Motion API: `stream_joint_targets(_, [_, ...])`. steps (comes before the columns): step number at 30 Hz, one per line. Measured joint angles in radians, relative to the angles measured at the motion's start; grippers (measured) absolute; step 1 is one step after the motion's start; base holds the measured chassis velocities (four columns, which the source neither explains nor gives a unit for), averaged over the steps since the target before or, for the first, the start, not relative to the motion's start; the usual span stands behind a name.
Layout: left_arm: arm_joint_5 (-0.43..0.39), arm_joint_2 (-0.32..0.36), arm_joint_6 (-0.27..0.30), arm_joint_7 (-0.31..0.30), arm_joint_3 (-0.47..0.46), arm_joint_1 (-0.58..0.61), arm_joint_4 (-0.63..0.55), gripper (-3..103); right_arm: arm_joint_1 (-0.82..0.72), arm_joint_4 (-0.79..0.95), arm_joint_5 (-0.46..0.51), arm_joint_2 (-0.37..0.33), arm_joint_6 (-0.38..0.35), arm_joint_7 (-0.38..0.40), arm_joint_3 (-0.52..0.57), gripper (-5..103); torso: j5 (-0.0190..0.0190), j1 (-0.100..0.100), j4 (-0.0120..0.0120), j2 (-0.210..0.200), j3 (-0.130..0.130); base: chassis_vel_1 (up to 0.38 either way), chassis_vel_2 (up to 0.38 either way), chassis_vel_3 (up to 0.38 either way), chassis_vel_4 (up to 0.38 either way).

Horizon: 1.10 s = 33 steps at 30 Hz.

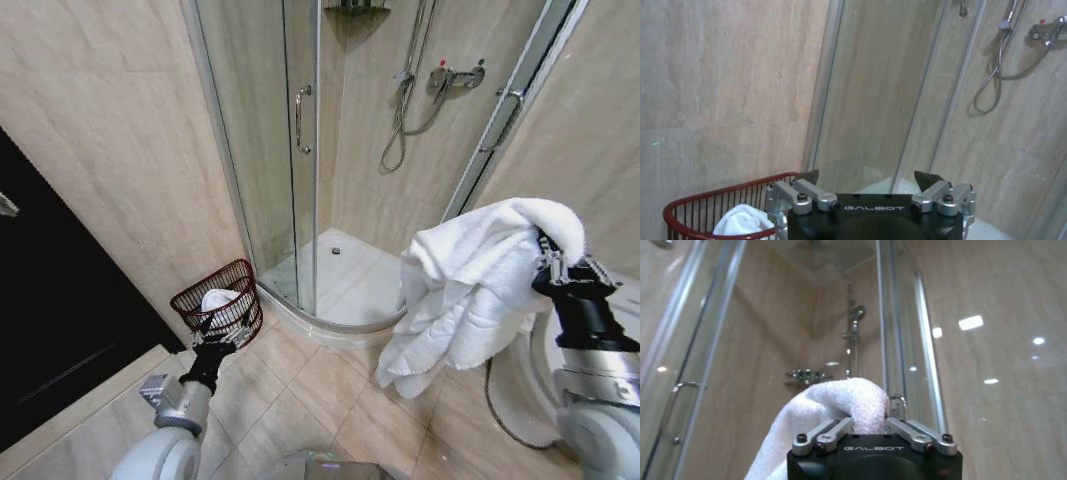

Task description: Discard the used towel into the hamper.

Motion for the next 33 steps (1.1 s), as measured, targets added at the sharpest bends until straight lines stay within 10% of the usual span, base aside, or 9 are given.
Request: stream_joint_targets(33, [0.000,0.000,0.000,0.000,0.000,0.000,0.000,97,0.021,0.000,0.061,-0.026,0.010,0.053,0.118,7,0.0000,0.066,0.0000,0.154,0.088,0.000,0.000,0.000,0.000])
